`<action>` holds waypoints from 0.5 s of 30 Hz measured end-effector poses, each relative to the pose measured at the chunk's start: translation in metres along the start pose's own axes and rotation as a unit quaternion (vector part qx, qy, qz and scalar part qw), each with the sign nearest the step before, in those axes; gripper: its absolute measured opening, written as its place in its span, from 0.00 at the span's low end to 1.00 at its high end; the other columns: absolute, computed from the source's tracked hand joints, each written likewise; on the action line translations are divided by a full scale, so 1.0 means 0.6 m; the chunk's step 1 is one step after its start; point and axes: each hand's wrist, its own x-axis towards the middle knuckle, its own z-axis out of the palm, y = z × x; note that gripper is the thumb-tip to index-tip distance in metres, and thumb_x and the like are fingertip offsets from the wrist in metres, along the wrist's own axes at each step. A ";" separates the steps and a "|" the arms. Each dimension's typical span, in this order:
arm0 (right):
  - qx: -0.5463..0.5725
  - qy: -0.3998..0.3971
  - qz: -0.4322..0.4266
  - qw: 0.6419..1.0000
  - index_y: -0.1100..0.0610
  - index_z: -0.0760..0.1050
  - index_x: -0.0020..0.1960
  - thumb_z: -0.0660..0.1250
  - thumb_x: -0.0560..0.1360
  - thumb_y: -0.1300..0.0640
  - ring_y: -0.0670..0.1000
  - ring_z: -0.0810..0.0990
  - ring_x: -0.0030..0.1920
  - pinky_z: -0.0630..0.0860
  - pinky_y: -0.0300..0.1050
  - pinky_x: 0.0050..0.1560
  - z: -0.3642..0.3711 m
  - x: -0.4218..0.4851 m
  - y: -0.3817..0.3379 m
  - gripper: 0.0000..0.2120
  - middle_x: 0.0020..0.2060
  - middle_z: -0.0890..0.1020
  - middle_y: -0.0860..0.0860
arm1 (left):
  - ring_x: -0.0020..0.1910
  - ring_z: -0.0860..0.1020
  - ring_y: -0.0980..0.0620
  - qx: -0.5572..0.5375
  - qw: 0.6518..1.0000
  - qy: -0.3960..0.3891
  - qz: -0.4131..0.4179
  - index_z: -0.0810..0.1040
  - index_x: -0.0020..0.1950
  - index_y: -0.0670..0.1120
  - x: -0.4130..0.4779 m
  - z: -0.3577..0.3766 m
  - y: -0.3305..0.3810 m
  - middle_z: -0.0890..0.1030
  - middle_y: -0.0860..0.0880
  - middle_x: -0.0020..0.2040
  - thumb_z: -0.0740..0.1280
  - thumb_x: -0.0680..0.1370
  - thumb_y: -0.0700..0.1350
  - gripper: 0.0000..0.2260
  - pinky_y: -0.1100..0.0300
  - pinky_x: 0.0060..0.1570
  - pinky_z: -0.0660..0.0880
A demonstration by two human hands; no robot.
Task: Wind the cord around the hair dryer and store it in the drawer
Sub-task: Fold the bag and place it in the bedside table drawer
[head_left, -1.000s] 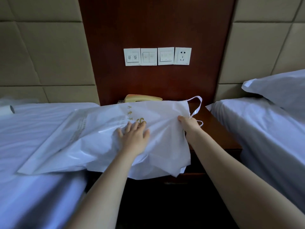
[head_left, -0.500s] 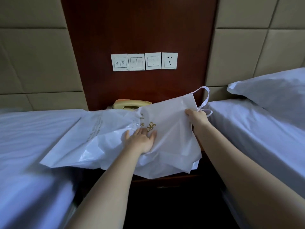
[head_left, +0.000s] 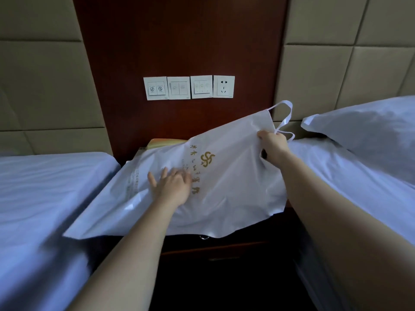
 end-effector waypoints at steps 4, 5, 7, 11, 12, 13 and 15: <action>-0.036 -0.015 0.017 0.999 0.65 0.70 0.59 0.58 0.77 0.64 0.48 0.71 0.31 0.68 0.30 0.20 0.001 0.007 -0.026 0.12 0.34 0.72 0.51 | 0.76 0.54 0.52 -0.109 0.991 -0.009 0.071 0.60 0.76 0.52 -0.016 -0.008 0.013 0.58 0.52 0.77 0.43 0.82 0.57 0.24 0.44 0.73 0.45; -0.047 -0.027 0.021 0.998 0.62 0.70 0.57 0.58 0.77 0.63 0.48 0.72 0.32 0.70 0.32 0.23 0.004 0.004 -0.034 0.10 0.34 0.72 0.52 | 0.76 0.54 0.52 -0.124 0.988 -0.014 0.089 0.59 0.76 0.52 -0.019 -0.013 0.026 0.58 0.51 0.78 0.43 0.82 0.57 0.24 0.45 0.73 0.47; -0.064 -0.039 0.016 0.997 0.60 0.70 0.49 0.59 0.76 0.62 0.49 0.73 0.33 0.72 0.37 0.29 0.006 -0.002 -0.054 0.03 0.34 0.73 0.52 | 0.76 0.55 0.51 -0.136 0.984 -0.041 0.111 0.57 0.76 0.52 -0.023 -0.027 0.055 0.56 0.51 0.78 0.43 0.82 0.54 0.23 0.46 0.72 0.50; -0.034 -0.042 -0.033 0.998 0.56 0.65 0.39 0.58 0.77 0.63 0.49 0.74 0.33 0.74 0.41 0.37 0.007 -0.006 -0.112 0.09 0.35 0.73 0.52 | 0.77 0.50 0.51 -0.158 0.973 -0.121 0.115 0.49 0.78 0.53 -0.028 -0.042 0.092 0.49 0.55 0.79 0.40 0.83 0.52 0.22 0.44 0.74 0.46; -0.023 -0.048 -0.047 0.997 0.57 0.66 0.40 0.58 0.77 0.63 0.49 0.74 0.34 0.74 0.40 0.37 0.009 -0.007 -0.127 0.08 0.35 0.74 0.52 | 0.77 0.50 0.51 -0.181 0.969 -0.122 0.113 0.49 0.78 0.54 -0.029 -0.043 0.096 0.50 0.55 0.79 0.40 0.83 0.53 0.23 0.43 0.74 0.45; -0.010 -0.055 -0.065 0.996 0.57 0.67 0.41 0.58 0.78 0.63 0.49 0.75 0.34 0.75 0.41 0.38 0.011 -0.009 -0.141 0.07 0.35 0.74 0.52 | 0.77 0.51 0.51 -0.207 0.965 -0.116 0.109 0.50 0.78 0.54 -0.029 -0.043 0.100 0.51 0.55 0.79 0.41 0.82 0.55 0.23 0.44 0.74 0.45; -0.008 -0.065 -0.102 0.993 0.55 0.65 0.39 0.57 0.78 0.62 0.49 0.75 0.34 0.76 0.46 0.44 0.014 -0.007 -0.163 0.09 0.35 0.74 0.52 | 0.77 0.54 0.49 -0.279 0.950 -0.116 0.076 0.52 0.78 0.52 -0.029 -0.044 0.103 0.55 0.54 0.78 0.42 0.82 0.58 0.25 0.47 0.74 0.46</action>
